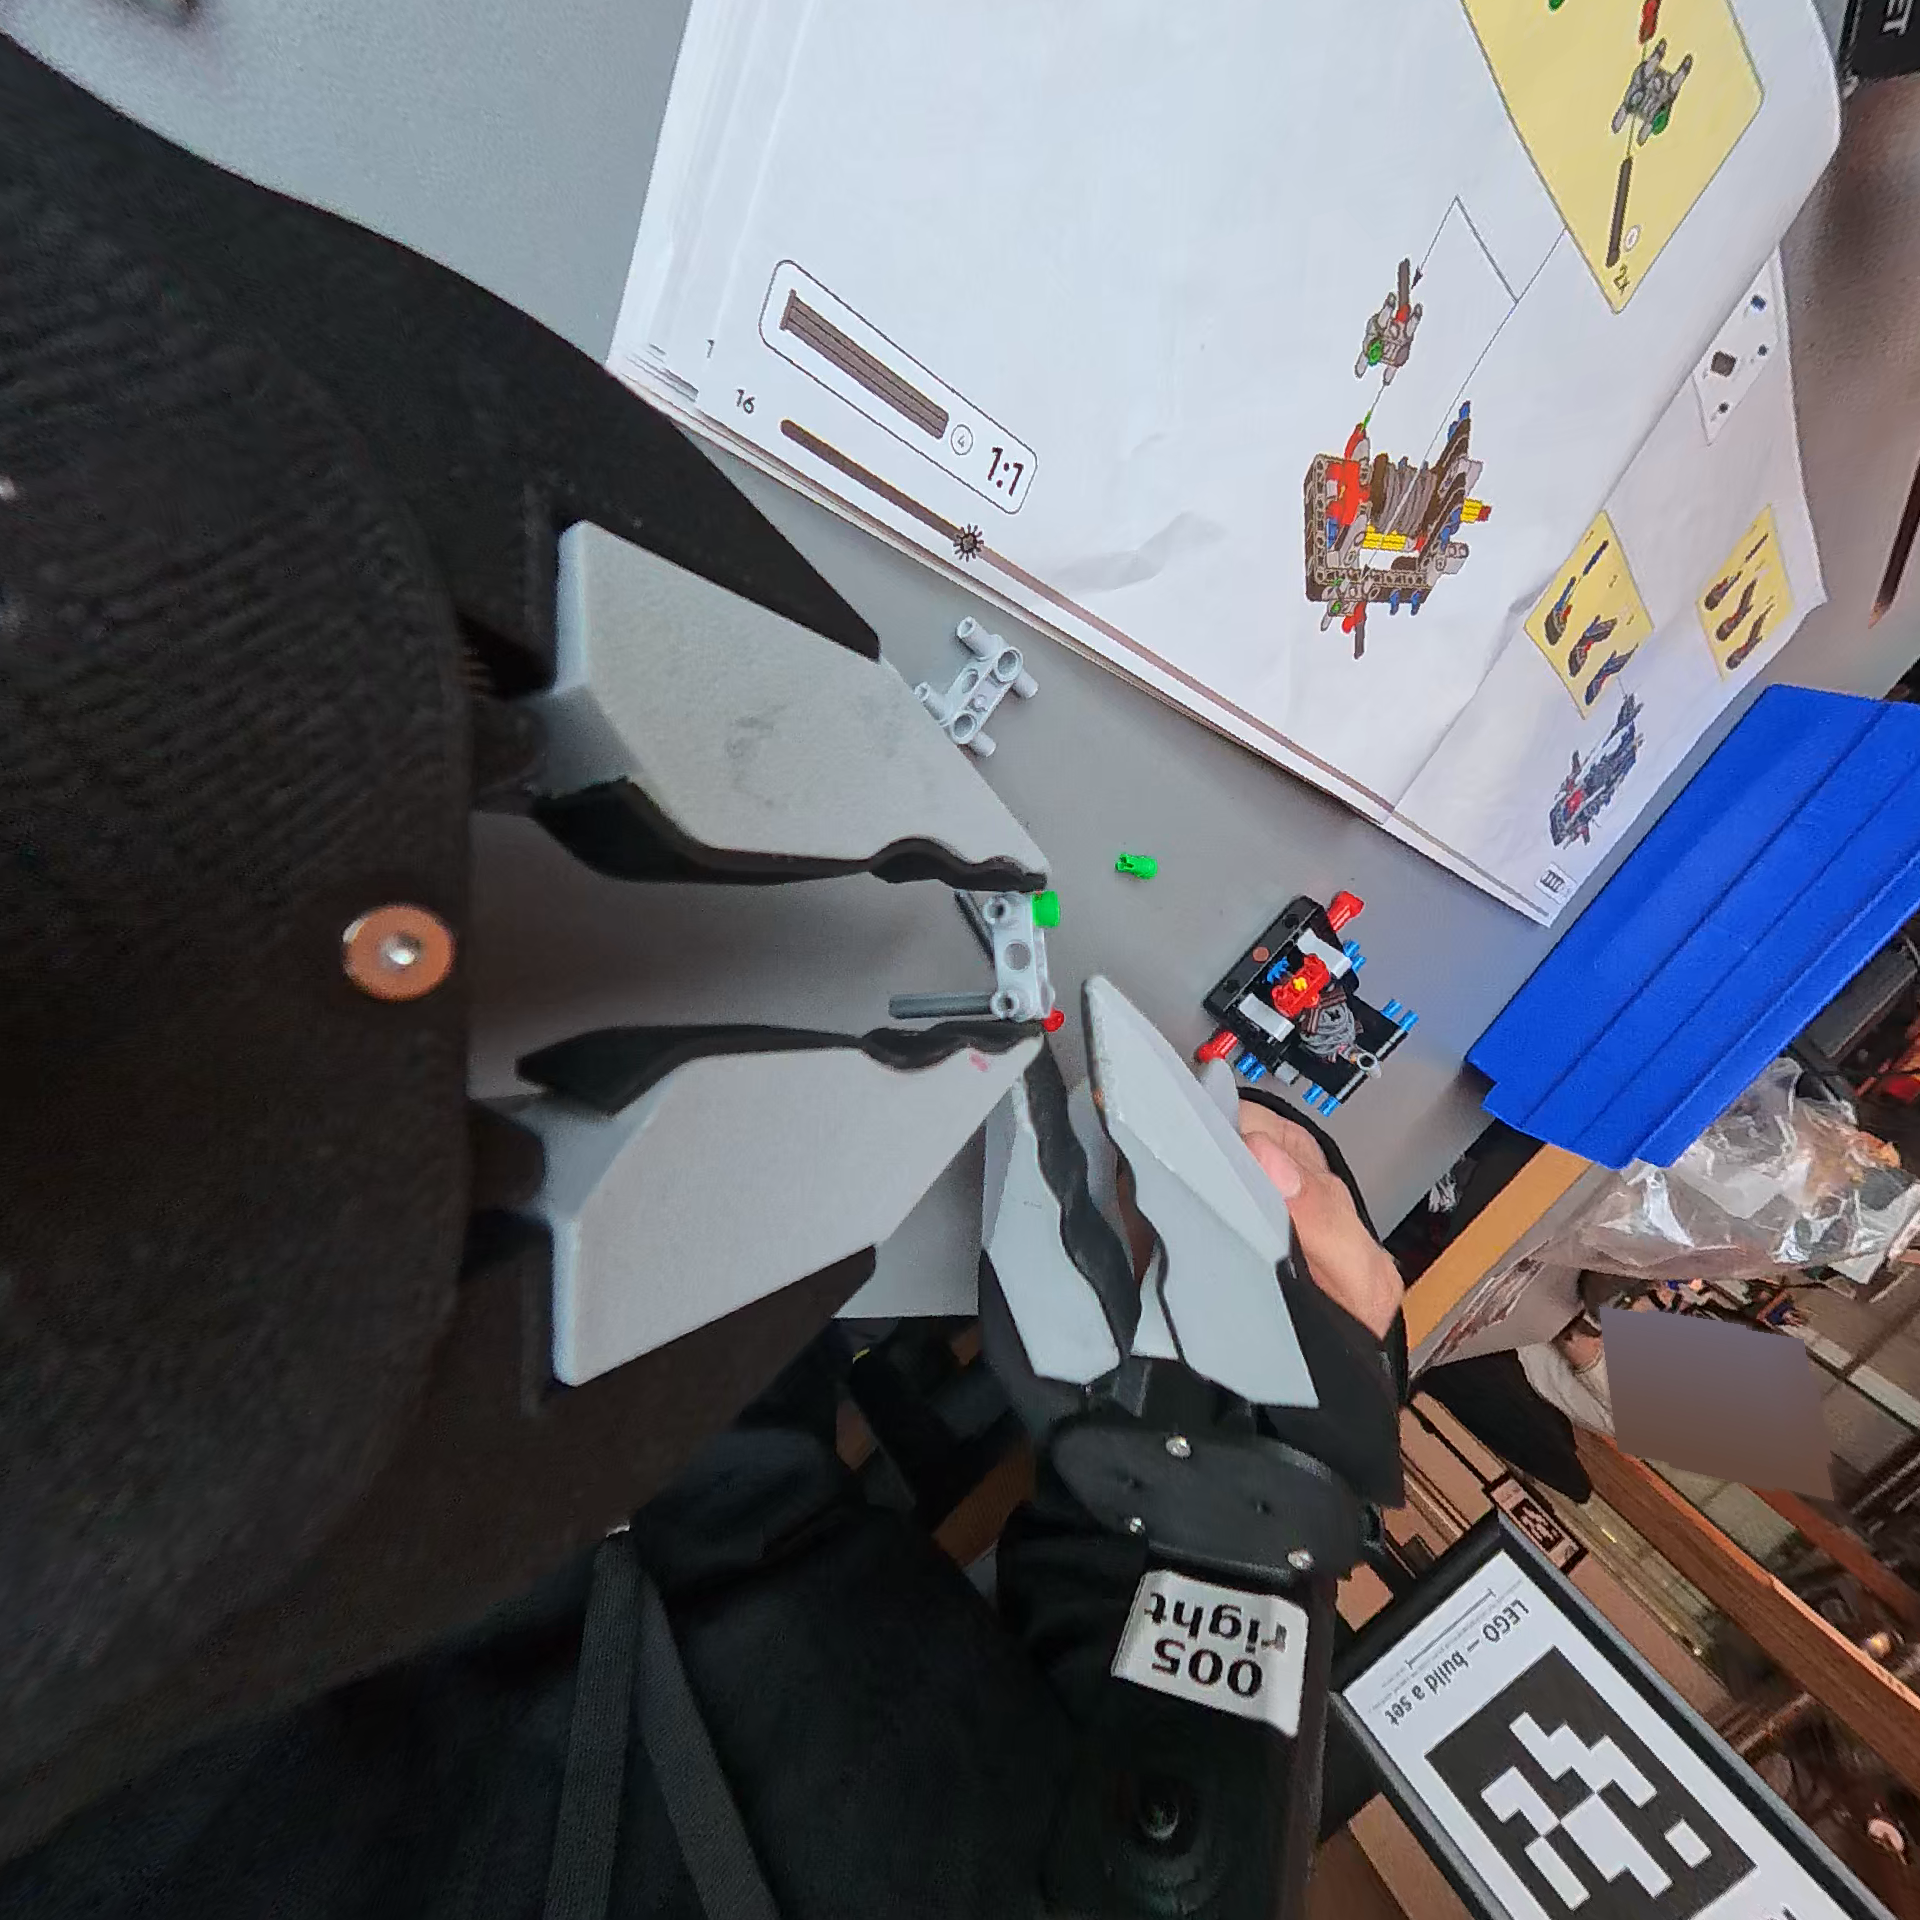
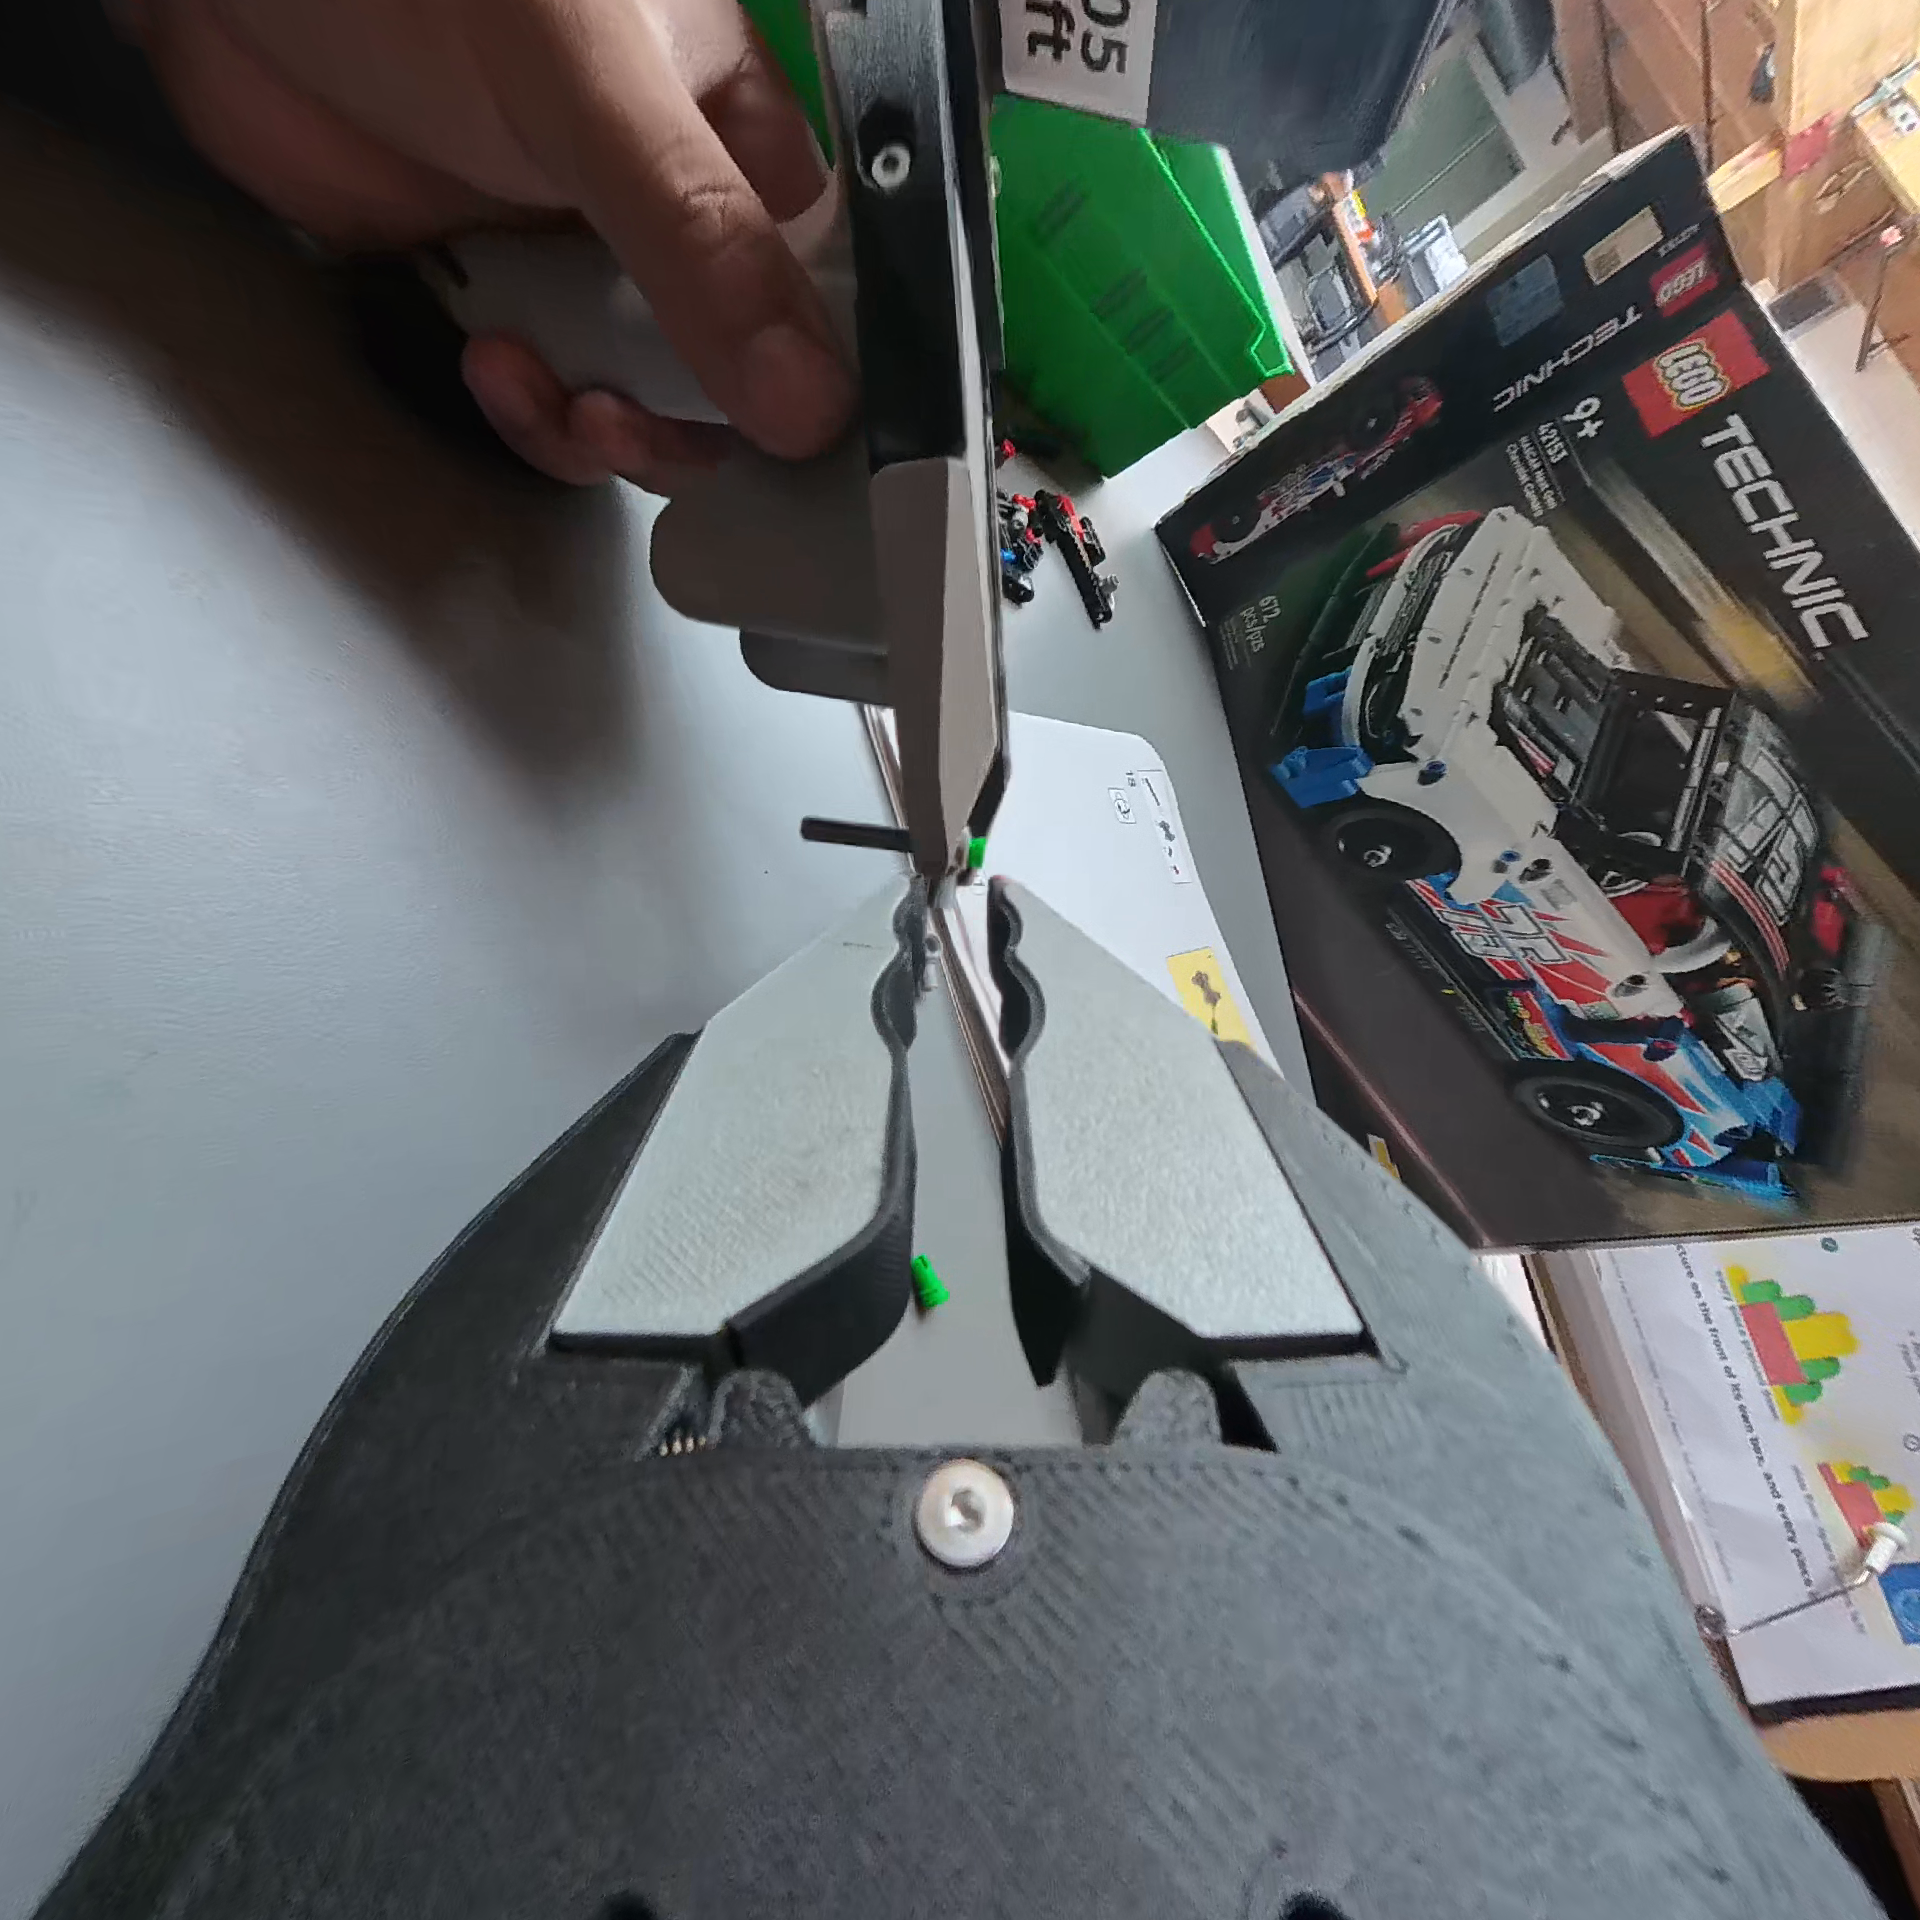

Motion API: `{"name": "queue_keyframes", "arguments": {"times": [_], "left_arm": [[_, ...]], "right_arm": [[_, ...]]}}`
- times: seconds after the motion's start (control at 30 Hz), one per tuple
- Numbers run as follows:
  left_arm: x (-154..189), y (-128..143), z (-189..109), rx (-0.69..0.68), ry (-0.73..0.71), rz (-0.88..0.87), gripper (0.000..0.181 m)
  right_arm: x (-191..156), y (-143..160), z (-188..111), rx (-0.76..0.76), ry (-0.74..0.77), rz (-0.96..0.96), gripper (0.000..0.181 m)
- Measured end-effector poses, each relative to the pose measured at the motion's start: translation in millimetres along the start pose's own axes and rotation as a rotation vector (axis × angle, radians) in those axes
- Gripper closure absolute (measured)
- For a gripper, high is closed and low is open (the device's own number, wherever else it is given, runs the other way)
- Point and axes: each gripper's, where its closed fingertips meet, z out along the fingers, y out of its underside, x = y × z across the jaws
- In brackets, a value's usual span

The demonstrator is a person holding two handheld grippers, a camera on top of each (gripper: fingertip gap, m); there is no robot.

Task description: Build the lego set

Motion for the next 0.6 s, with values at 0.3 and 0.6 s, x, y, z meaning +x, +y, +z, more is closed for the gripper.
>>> {"name": "queue_keyframes", "arguments": {"times": [0.3,0.6], "left_arm": [[-4.2,-0.2,0.8,0.002,-0.029,-0.016,0.159],[-3.0,0.5,3.0,0.003,0.001,-0.069,0.159]], "right_arm": [[-2.7,3.1,3.6,-0.016,-0.013,-0.008,0.180],[-4.7,5.8,6.3,-0.032,-0.025,0.001,0.176]]}}
